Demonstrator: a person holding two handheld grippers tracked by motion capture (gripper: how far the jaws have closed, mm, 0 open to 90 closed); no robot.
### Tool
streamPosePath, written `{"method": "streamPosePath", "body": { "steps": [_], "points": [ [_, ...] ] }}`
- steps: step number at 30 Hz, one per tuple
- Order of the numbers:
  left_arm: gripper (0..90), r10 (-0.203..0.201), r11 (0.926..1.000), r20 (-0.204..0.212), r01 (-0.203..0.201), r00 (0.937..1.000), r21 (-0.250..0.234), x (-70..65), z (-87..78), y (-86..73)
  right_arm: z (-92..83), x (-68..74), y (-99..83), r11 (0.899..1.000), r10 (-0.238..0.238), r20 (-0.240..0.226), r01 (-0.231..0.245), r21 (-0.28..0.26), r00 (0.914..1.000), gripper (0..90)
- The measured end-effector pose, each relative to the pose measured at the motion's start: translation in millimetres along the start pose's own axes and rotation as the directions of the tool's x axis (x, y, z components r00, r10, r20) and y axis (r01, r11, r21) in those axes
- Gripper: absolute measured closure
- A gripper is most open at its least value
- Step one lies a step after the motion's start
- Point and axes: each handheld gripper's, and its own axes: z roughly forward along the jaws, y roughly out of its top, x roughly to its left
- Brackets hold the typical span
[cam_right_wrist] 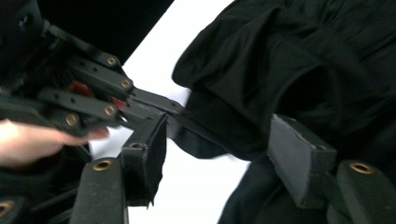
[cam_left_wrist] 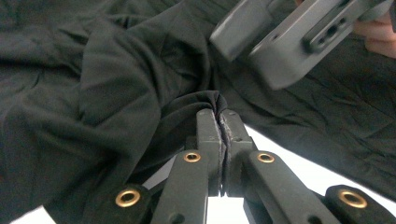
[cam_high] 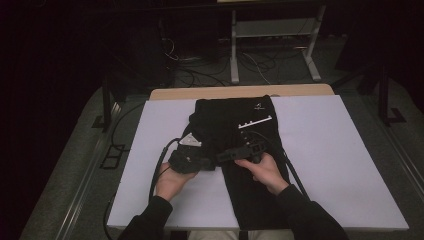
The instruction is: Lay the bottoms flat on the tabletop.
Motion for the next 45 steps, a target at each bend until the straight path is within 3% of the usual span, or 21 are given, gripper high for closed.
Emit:
{"method": "streamPosePath", "body": {
  "steps": [5, 9, 11, 19, 23, 29, 33, 36, 38, 41, 45],
  "points": [
    [87.6, 0.023, 0.9995, -0.021, -0.023, 0.9995, -0.02, -9.3, 3.4, 2.8, 2.9, -2.5, -2.9, 0.997, 0.075, -0.04, -0.075, -0.002, 0.9964, 48.2],
    [87.5, 0.047, 0.9987, -0.026, -0.047, 0.9986, -0.017, -16.0, 5.2, 2.7, 8.0, -8.4, -2.8, 0.988, 0.154, -0.073, -0.155, -0.01, 0.9854, 55.2],
    [87.5, 0.061, 0.998, -0.039, -0.062, 0.9974, -0.012, -18.9, 6.8, 2.4, 9.0, -8.9, -2.7, 0.986, 0.164, -0.078, -0.165, -0.009, 0.9834, 56.7],
    [87.5, 0.066, 0.9978, -0.053, -0.066, 0.9964, -0.006, -22.4, 11.8, 0.3, 11.1, -5.8, -1.1, 0.983, 0.186, -0.102, -0.186, 0.006, 0.9773, 80.5],
    [87.5, 0.058, 0.9982, -0.054, -0.058, 0.9969, -0.011, -21.6, 11.5, -1.1, 10.8, -2.7, -0.9, 0.986, 0.165, -0.088, -0.164, 0.009, 0.9824, 79.6],
    [87.5, -0.001, 0.9984, -0.026, -0.001, 0.9997, -0.056, -15.9, 9.4, -3.6, 8.6, -4.3, -2.8, 0.992, 0.124, -0.105, -0.125, -0.003, 0.9866, 81.7],
    [87.4, -0.049, 0.9953, 0.012, 0.05, 0.9987, -0.083, -10.5, 8.4, -7.2, 9.2, -6.9, -3.1, 0.991, 0.131, -0.112, -0.133, -0.013, 0.9851, 88.8],
    [86.0, -0.054, 0.9939, 0.015, 0.055, 0.9984, -0.095, -9.4, 7.4, -7.1, 8.4, -7.1, -2.6, 0.991, 0.132, -0.103, -0.135, -0.024, 0.9859, 89.3],
    [80.3, -0.067, 0.9926, 0.031, 0.07, 0.9973, -0.099, -8.3, 5.5, -7.9, 7.2, -5.3, -2.4, 0.993, 0.111, -0.08, -0.114, -0.036, 0.9906, 89.3],
    [66.4, -0.08, 0.99, -0.004, 0.079, 0.9968, -0.117, -4.0, -2.3, -12.7, 0.2, -3.8, -0.2, 0.994, 0.086, -0.046, -0.089, -0.058, 0.9952, 89.4],
    [57.5, -0.163, 0.9742, -0.016, 0.158, 0.9865, -0.161, 15.2, -18.1, -20.3, -17.7, -9.6, 6.9, 0.992, 0.08, -0.008, -0.081, -0.098, 0.9967, 89.3]
  ]
}}
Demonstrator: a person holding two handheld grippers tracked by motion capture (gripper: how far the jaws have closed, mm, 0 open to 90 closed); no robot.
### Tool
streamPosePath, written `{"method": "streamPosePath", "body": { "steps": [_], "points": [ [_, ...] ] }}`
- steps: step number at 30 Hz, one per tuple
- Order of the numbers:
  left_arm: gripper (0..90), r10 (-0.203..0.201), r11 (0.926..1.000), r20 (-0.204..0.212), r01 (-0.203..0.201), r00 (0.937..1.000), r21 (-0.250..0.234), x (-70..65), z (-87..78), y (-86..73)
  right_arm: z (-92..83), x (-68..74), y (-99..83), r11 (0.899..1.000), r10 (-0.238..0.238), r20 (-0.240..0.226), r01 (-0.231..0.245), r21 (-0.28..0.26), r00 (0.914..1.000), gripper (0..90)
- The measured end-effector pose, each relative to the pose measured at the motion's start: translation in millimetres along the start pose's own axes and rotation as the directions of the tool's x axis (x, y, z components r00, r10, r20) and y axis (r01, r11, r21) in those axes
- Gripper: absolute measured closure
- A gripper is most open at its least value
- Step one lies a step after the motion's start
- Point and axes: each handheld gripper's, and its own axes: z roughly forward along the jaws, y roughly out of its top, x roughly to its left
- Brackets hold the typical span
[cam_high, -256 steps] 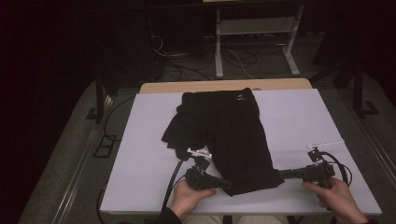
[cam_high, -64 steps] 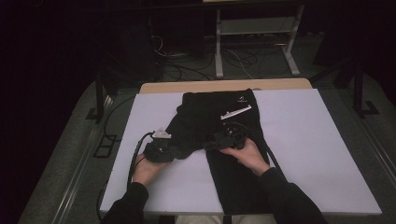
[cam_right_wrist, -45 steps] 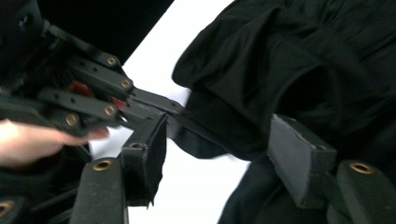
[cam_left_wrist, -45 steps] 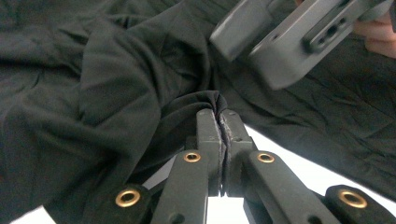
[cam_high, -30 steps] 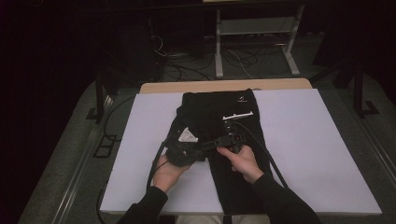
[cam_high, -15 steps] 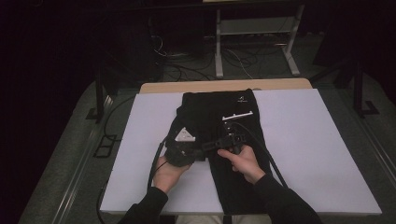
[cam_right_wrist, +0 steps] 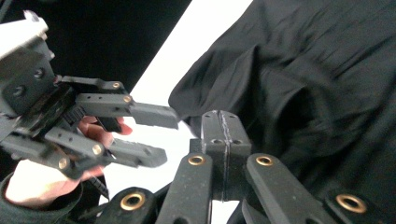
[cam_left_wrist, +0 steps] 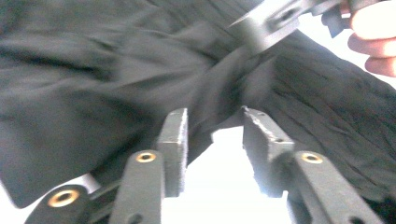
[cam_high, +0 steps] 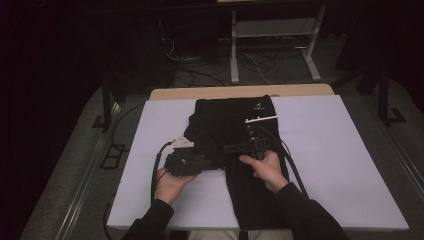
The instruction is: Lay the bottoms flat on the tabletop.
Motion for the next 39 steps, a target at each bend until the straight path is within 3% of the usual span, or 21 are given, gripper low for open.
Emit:
{"method": "streamPosePath", "body": {
  "steps": [2, 6, 11, 17, 22, 25, 27, 31, 33, 36, 38, 39],
  "points": [
    [55.1, -0.046, 0.9986, -0.014, 0.046, 0.9988, -0.025, 11.1, -6.3, -1.4, -8.2, -4.6, 5.4, 1.0, 0.005, 0.017, -0.005, -0.012, 0.9999, 89.3],
    [53.0, -0.103, 0.9939, -0.026, 0.101, 0.9944, -0.044, 24.1, -9.6, -6.2, -19.7, -13.4, 16.4, 0.999, 0.015, 0.047, -0.014, -0.031, 0.9988, 89.3],
    [50.5, -0.107, 0.9942, -0.027, 0.106, 0.9939, -0.016, 24.2, -2.8, -7.7, -28.0, -22.0, 32.5, 0.998, 0.017, 0.094, -0.012, -0.057, 0.9954, 89.3],
    [49.6, -0.114, 0.993, 0.001, 0.114, 0.9935, 0.031, 18.5, 15.3, -7.2, -30.5, -30.8, 47.8, 0.996, 0.026, 0.101, -0.016, -0.09, 0.9946, 89.3],
    [46.6, -0.038, 0.9976, -0.025, 0.04, 0.9989, 0.057, 4.9, 28.8, -1.6, -27.6, -34.2, 50.7, 0.995, 0.035, 0.095, -0.026, -0.099, 0.9948, 89.3],
    [44.5, -0.018, 0.9974, -0.022, 0.02, 0.9996, 0.07, -4.4, 38.5, 1.5, -25.2, -35.8, 50.1, 0.995, 0.036, 0.097, -0.027, -0.097, 0.9946, 89.3],
    [42.6, -0.002, 0.9957, -0.046, 0.006, 0.999, 0.092, -9.7, 44.9, 2.5, -24.7, -35.9, 50.2, 0.995, 0.039, 0.092, -0.03, -0.1, 0.995, 89.3],
    [41.5, 0.004, 0.994, -0.134, 0.01, 0.991, 0.109, -12.5, 50.3, 4.1, -24.7, -36.0, 50.7, 0.994, 0.039, 0.089, -0.03, -0.108, 0.9952, 89.3],
    [41.2, -0.019, 0.994, -0.137, 0.034, 0.9904, 0.104, -11.1, 51.7, 4.0, -25.0, -36.9, 50.8, 0.993, 0.043, 0.088, -0.033, -0.115, 0.9952, 89.3],
    [41.9, -0.024, 0.9922, -0.175, 0.045, 0.9842, 0.116, -11.9, 58.2, 4.3, -24.2, -38.8, 51.3, 0.992, 0.05, 0.08, -0.04, -0.121, 0.9956, 89.3],
    [46.9, -0.006, 0.9884, -0.202, 0.036, 0.9793, 0.148, -12.5, 64.9, 4.3, -23.8, -39.9, 51.3, 0.992, 0.055, 0.079, -0.045, -0.122, 0.9953, 89.3],
    [56.1, 0.019, 0.9892, -0.213, 0.013, 0.9768, 0.146, -13.3, 66.1, 4.2, -23.7, -40.3, 51.3, 0.992, 0.055, 0.081, -0.045, -0.122, 0.9952, 89.3]
  ]
}}
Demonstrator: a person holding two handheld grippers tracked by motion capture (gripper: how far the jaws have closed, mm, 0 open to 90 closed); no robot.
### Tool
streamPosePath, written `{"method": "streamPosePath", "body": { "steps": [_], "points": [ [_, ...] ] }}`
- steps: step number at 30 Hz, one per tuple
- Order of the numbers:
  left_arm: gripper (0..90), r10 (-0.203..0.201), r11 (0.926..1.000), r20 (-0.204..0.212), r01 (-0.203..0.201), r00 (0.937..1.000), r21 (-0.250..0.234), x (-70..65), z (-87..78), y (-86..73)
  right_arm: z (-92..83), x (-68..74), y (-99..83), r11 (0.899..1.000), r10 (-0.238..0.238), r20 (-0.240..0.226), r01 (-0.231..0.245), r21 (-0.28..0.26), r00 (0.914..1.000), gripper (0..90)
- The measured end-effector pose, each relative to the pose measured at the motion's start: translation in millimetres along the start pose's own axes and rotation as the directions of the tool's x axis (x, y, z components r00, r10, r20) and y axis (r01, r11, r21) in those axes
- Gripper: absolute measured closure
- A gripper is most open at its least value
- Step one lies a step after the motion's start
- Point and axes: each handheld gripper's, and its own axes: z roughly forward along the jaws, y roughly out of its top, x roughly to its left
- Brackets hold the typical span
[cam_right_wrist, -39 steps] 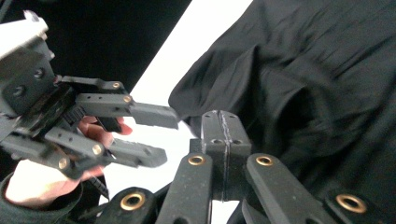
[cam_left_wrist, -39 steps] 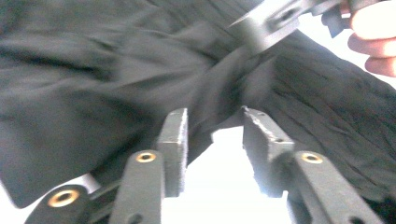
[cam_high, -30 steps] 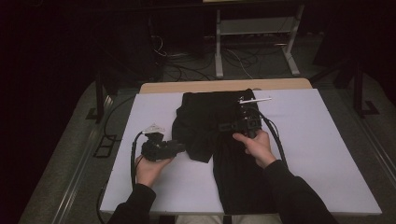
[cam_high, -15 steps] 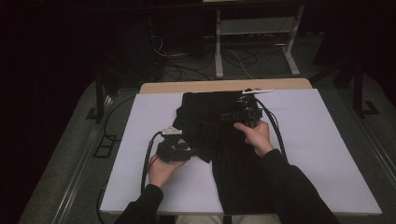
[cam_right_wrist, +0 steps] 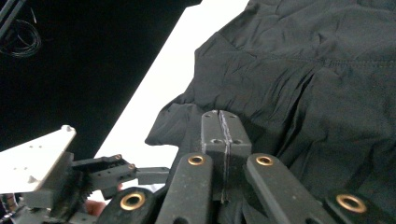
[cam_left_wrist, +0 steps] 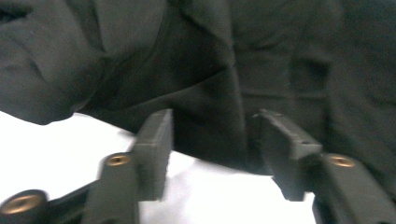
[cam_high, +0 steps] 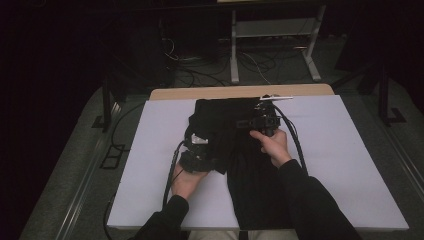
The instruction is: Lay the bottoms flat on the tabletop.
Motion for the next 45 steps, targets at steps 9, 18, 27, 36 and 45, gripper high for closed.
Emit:
{"method": "streamPosePath", "body": {
  "steps": [9, 18, 27, 36, 45],
  "points": [
    [89.2, 0.018, 0.9993, 0.157, -0.023, 0.9874, 0.029, 24.4, -22.0, 5.8, -4.0, 3.6, -0.7, 0.998, -0.03, -0.012, 0.031, 0.048, 0.9995, 89.3],
    [89.3, 0.049, 0.9868, 0.308, -0.094, 0.9501, 0.132, 65.9, -78.4, 2.5, -3.9, 35.2, -20.2, 0.979, -0.107, -0.085, 0.12, 0.167, 0.9906, 89.3],
    [89.3, 0.048, 0.9641, 0.351, -0.135, 0.9353, 0.229, 79.9, -101.7, -32.1, 6.7, 61.5, -72.5, 0.94, -0.124, -0.174, 0.171, 0.295, 0.9769, 89.3],
    [89.2, 0.039, 0.9457, 0.372, -0.155, 0.9273, 0.286, 84.6, -100.9, -53.1, 23.9, 74.2, -115.8, 0.878, -0.133, -0.217, 0.216, 0.427, 0.9671, 89.3],
    [89.0, 0.066, 0.938, 0.37, -0.184, 0.9266, 0.294, 87.4, -99.1, -59.3, 35.6, 78.6, -144.5, 0.845, -0.115, -0.25, 0.228, 0.485, 0.9613, 89.3]
  ]
}}
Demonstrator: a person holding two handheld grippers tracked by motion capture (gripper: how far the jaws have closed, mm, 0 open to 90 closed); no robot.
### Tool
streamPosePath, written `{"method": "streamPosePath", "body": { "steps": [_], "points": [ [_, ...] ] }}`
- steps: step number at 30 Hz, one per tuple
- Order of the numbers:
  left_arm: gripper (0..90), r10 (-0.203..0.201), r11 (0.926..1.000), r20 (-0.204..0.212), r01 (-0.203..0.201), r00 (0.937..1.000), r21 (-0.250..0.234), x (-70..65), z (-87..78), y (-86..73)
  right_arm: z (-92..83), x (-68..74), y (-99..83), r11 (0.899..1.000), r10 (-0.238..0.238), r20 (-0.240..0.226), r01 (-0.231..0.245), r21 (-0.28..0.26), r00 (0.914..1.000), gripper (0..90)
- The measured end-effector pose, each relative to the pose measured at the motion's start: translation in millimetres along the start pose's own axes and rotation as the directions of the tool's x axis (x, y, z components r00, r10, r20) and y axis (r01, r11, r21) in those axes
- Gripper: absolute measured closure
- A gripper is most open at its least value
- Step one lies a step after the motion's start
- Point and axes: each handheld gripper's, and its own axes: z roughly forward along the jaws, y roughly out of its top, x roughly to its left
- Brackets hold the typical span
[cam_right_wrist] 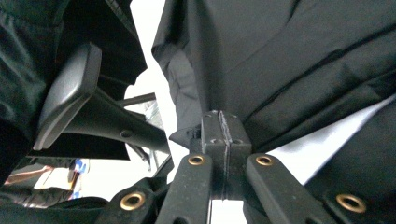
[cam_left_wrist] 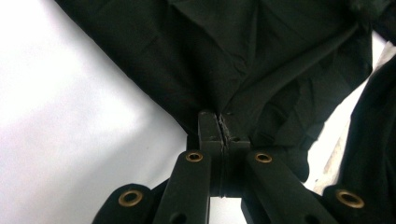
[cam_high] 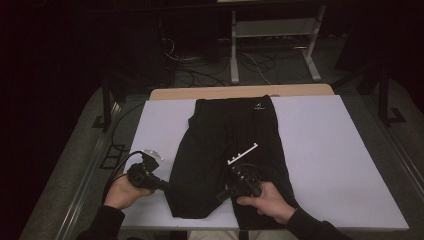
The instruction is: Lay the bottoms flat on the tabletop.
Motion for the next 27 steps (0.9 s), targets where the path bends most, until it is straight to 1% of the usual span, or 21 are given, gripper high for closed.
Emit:
{"method": "streamPosePath", "body": {
  "steps": [5, 10, 14, 18, 24, 27],
  "points": [
    [88.9, -0.006, 1.0, 0.003, 0.006, 1.0, -0.007, 1.9, 2.7, -8.5, 12.2, 4.3, -5.2, 1.0, -0.01, -0.015, 0.01, 0.023, 0.9998, 89.3],
    [88.6, 0.004, 0.9998, 0.004, -0.004, 1.0, -0.018, 3.1, -0.5, -14.8, 19.7, 6.4, -6.2, 0.999, -0.021, -0.021, 0.021, 0.041, 0.9996, 89.3],
    [88.7, 0.02, 0.9997, 0.015, -0.02, 0.9997, -0.011, 2.7, -2.5, -16.4, 20.3, 6.8, -6.1, 0.999, -0.026, -0.029, 0.027, 0.038, 0.9992, 89.3],
    [88.7, 0.034, 0.9994, 0.012, -0.034, 0.9993, 0.001, 1.8, -4.7, -16.9, 19.7, 8.5, -5.8, 0.999, -0.033, -0.035, 0.034, 0.031, 0.9989, 89.3],
    [88.6, 0.029, 0.9996, 0.005, -0.029, 0.9996, 0.004, 4.9, -8.7, -18.5, 22.2, 9.6, -4.2, 0.999, -0.039, -0.038, 0.04, 0.025, 0.9985, 89.3],
    [88.5, 0.04, 0.9989, 0.003, -0.04, 0.9992, 0.023, 5.0, -8.6, -18.9, 24.7, 10.8, -3.1, 0.998, -0.049, -0.041, 0.05, 0.028, 0.998, 89.2]
  ]
}}
